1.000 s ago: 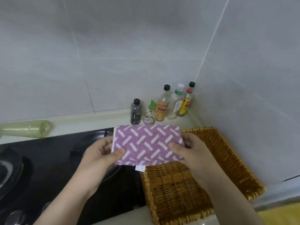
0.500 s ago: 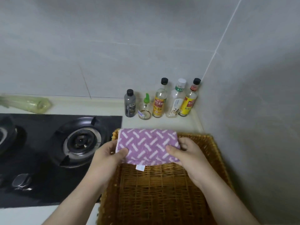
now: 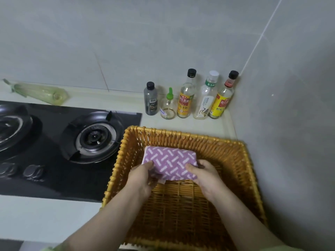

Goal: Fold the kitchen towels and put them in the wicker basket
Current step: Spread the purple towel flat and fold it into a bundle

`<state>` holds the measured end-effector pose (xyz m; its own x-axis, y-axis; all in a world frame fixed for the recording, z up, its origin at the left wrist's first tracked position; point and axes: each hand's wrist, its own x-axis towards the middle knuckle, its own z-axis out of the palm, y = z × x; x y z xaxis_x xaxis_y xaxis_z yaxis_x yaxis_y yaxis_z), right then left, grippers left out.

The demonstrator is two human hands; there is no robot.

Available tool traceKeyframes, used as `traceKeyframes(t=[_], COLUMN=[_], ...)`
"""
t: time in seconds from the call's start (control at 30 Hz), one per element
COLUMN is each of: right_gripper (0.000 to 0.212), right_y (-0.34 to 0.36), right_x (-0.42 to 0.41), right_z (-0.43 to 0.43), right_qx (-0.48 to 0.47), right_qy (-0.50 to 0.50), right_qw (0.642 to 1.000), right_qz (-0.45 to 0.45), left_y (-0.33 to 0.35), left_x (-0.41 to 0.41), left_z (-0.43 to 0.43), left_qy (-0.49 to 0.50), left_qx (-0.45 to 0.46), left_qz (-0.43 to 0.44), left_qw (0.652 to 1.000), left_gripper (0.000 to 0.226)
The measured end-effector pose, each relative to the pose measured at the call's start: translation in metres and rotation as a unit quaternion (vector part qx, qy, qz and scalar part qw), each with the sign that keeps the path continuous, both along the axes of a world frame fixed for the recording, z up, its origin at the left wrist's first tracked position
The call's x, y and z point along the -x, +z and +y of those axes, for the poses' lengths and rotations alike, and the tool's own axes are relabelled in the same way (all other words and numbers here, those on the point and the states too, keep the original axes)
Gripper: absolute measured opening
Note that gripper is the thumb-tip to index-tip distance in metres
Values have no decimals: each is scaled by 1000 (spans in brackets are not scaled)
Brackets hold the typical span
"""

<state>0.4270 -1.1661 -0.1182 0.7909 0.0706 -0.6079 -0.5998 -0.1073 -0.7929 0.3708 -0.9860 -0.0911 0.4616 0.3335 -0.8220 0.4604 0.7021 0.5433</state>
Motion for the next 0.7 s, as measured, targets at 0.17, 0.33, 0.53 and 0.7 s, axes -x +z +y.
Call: traceKeyframes(t=[0.17,0.33,0.53,0.7], right_gripper=[45,33,43,52], right_y=[-29,-36,-42,-47], right_x=[-10,-19,-24,-23], right_z=[17,34,37,37], right_qx=[-27,1,22,-2], right_qy=[3,32,42,46], right_qw=[998,999,998,998], right_qz=[49,33,36,44], left_y=[-10,-10,-21,-32], left_x=[-7,-15,-18,-16], left_z=[4,7,-1,0], left_qy=[69,115,161,198], left_qx=[14,31,38,55], left_qz=[10,17,43,50], left_qw=[997,993,985,977], left_gripper=[16,12,21,40])
